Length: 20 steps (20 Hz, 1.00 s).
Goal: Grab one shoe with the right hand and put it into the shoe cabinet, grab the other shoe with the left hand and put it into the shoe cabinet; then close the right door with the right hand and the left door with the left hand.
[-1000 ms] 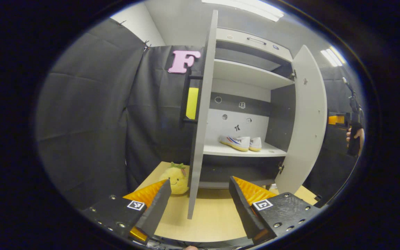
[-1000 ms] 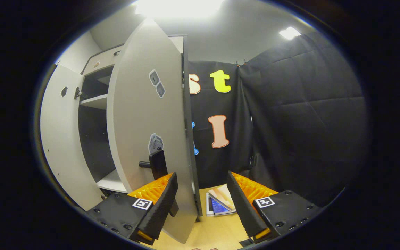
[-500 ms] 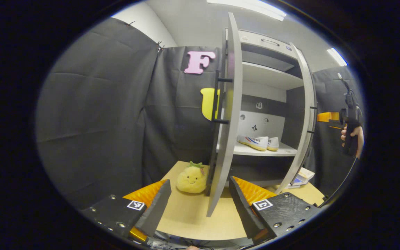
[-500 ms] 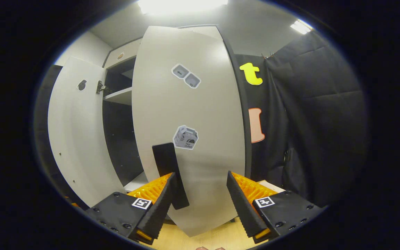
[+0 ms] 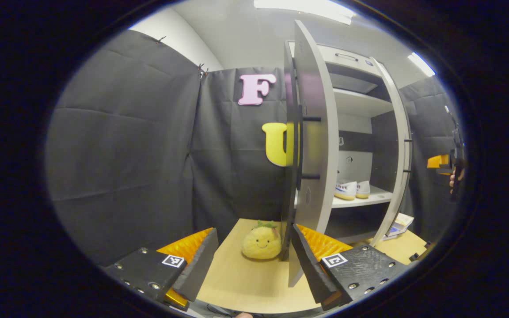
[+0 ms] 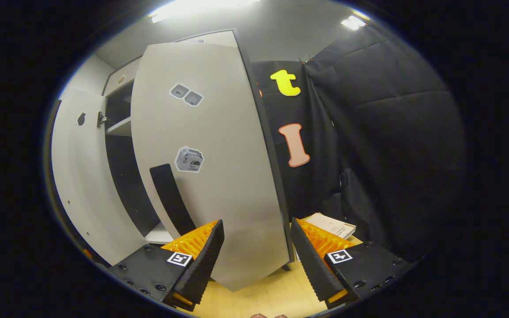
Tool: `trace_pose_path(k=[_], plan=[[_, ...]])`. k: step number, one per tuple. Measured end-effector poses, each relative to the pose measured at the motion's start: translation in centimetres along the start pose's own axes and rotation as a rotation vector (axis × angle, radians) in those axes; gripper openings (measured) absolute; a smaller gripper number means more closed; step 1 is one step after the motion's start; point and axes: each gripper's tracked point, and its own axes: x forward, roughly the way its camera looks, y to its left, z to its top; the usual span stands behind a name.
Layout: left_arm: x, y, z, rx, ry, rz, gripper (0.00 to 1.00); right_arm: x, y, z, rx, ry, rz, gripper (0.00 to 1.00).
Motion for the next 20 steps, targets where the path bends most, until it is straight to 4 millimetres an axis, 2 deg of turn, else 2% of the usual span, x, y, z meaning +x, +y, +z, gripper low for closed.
trace_pose_path(k=[2, 5, 7, 9, 10, 12, 16, 20], plan=[[1.5, 1.2, 2.1, -0.004, -0.037, -0.005, 0.94, -1.0, -1.1, -0.6, -0.051, -0.002, -0.037, 0.96], [3.8, 1.7, 5.0, -0.059, -0.074, -0.035, 0.96, -2.6, -2.1, -1.9, -0.095, 0.014, -0.064, 0.98], [5.6, 1.9, 7.8, -0.084, -0.115, -0.067, 0.96, -3.4, -2.6, -2.9, -0.099, 0.03, -0.079, 0.97], [7.4, 1.4, 10.2, -0.076, -0.146, -0.11, 0.94, -4.3, -2.9, -4.0, -0.095, 0.046, -0.086, 0.97], [8.2, 1.2, 11.3, -0.065, -0.157, -0.127, 0.97, -4.3, -3.6, -5.3, -0.093, 0.058, -0.091, 0.98], [9.4, 0.3, 12.9, -0.04, -0.179, -0.167, 0.96, -5.1, -4.1, -6.5, -0.093, 0.085, -0.106, 0.97], [10.7, -0.9, 13.8, 0.08, -0.192, -0.188, 0.94, -5.6, -5.0, -8.1, -0.069, 0.125, -0.131, 0.98], [10.8, -1.9, 13.3, 0.056, -0.164, -0.198, 0.94, -4.8, -5.2, -8.9, -0.047, 0.135, -0.136, 0.98]])
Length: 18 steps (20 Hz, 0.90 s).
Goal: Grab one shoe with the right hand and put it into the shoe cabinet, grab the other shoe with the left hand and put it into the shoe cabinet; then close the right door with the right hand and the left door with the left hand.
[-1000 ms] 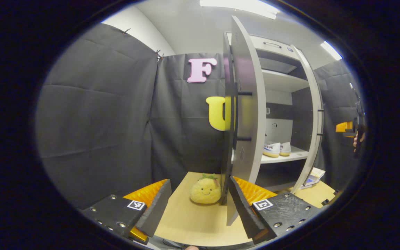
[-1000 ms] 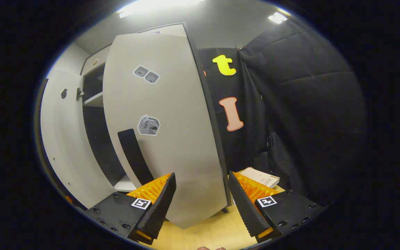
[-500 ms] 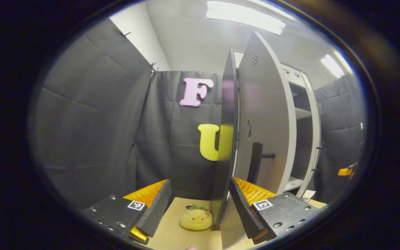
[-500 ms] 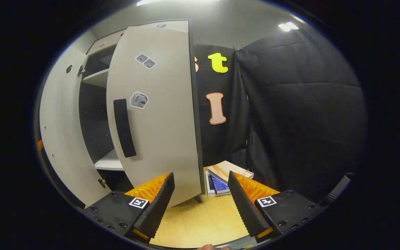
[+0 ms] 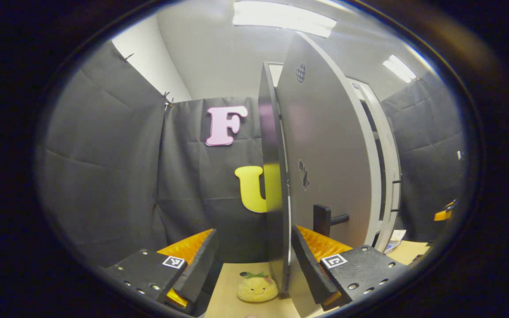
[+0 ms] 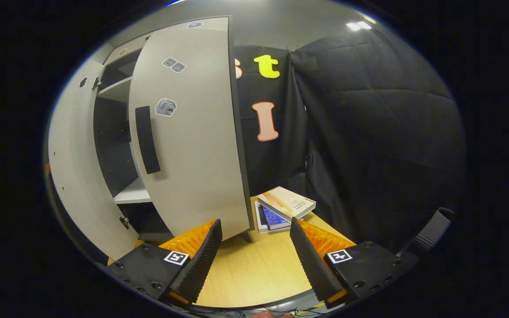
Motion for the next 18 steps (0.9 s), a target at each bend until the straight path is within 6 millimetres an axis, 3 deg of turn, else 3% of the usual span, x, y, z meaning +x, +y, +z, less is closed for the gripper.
trace_pose_path(k=[2, 8, 11, 14, 18], plan=[[0.2, -1.1, 0.0, -0.004, 0.011, -0.021, 0.94, 0.4, 0.8, 0.2, 0.019, -0.003, 0.02, 0.98], [0.8, -7.0, 0.1, -0.017, 0.029, -0.086, 0.94, 1.1, 2.1, 0.3, -0.017, -0.002, 0.062, 0.98], [1.5, -7.8, -0.3, -0.009, 0.044, 0.017, 0.94, 1.1, 1.5, 0.8, -0.025, -0.019, 0.061, 0.98], [2.3, -9.5, -0.3, -0.012, 0.064, 0.056, 0.94, 3.3, 0.5, 1.4, -0.053, -0.024, 0.084, 0.98], [3.1, -12.6, -0.5, -0.037, 0.088, 0.099, 0.94, 5.7, 0.4, 4.1, -0.06, -0.044, 0.136, 0.98]])
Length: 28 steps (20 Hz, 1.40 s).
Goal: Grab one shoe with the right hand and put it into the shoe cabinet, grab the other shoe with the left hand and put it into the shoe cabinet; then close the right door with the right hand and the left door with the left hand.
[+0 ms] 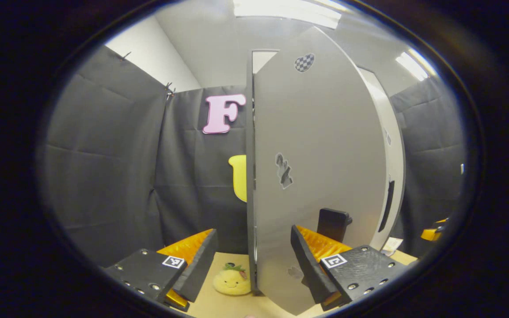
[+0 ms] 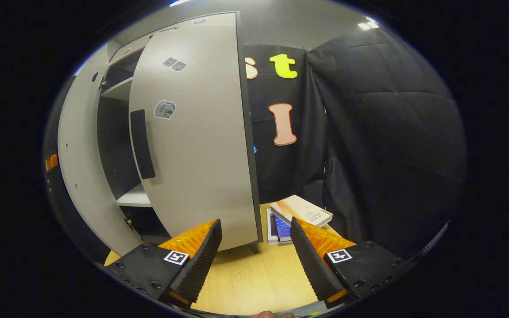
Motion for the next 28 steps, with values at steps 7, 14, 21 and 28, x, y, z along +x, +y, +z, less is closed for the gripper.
trace_pose_path(k=[7, 14, 21, 28], plan=[[-0.2, -10.6, -2.0, 0.047, 0.041, 0.008, 0.94, 3.6, -3.0, 0.6, 0.0, 0.027, 0.123, 0.98], [-5.0, -15.4, -4.2, 0.008, 0.054, 0.081, 0.94, 6.0, -5.3, -1.2, 0.004, 0.078, 0.212, 0.98], [-9.4, -17.1, -5.3, -0.082, 0.044, 0.065, 0.94, 3.0, -3.1, 0.4, -0.057, -0.026, 0.283, 0.98], [-13.3, -12.8, -6.5, -0.1, 0.048, 0.062, 0.94, -0.3, 1.7, 1.9, -0.059, -0.113, 0.256, 0.98]])
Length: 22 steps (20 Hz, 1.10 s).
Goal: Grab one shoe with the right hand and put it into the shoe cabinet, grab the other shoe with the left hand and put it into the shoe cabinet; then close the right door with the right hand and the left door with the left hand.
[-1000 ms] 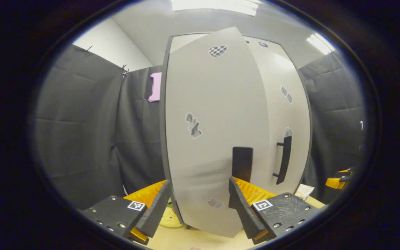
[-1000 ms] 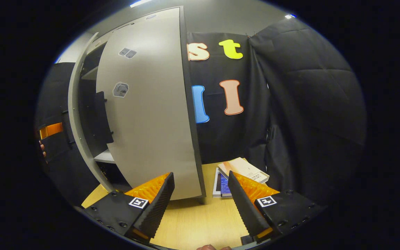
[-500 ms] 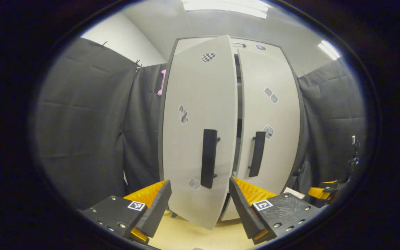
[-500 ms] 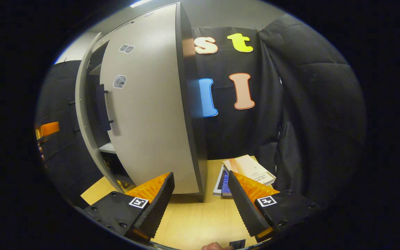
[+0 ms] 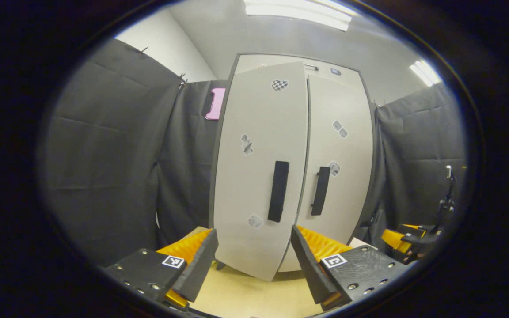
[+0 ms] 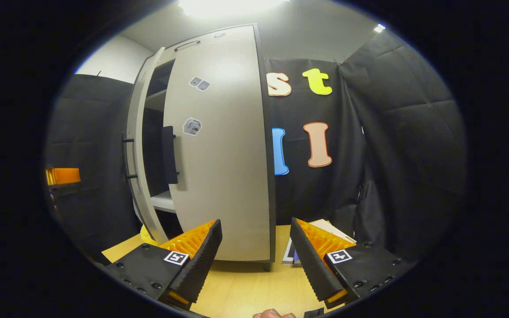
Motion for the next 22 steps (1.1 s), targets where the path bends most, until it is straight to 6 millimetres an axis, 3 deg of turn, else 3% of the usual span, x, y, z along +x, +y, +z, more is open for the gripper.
trace_pose_path(k=[3, 7, 10, 14, 18, 22], plan=[[-1.2, 2.4, -0.8, 0.001, -0.015, 0.013, 0.94, -0.8, 1.7, 0.4, 0.009, -0.002, -0.015, 0.98], [-3.3, 4.7, -1.9, 0.028, -0.091, -0.007, 0.97, -2.8, 3.5, -1.0, -0.024, -0.006, -0.008, 0.98], [-4.4, 6.7, -3.5, -0.035, -0.055, 0.058, 0.94, -4.8, 4.3, -2.1, -0.07, 0.001, 0.024, 0.98], [-6.6, 6.5, -3.3, -0.083, -0.063, 0.004, 0.94, -6.6, 3.8, -3.9, -0.087, 0.034, -0.017, 0.98], [-8.8, 7.3, -3.0, 0.017, -0.055, 0.029, 0.95, -6.0, 5.0, -5.3, -0.006, 0.092, -0.002, 0.98], [-9.8, 7.1, -5.5, 0.025, -0.009, 0.059, 0.95, -5.4, 5.2, -4.8, -0.022, 0.096, 0.014, 0.98]])
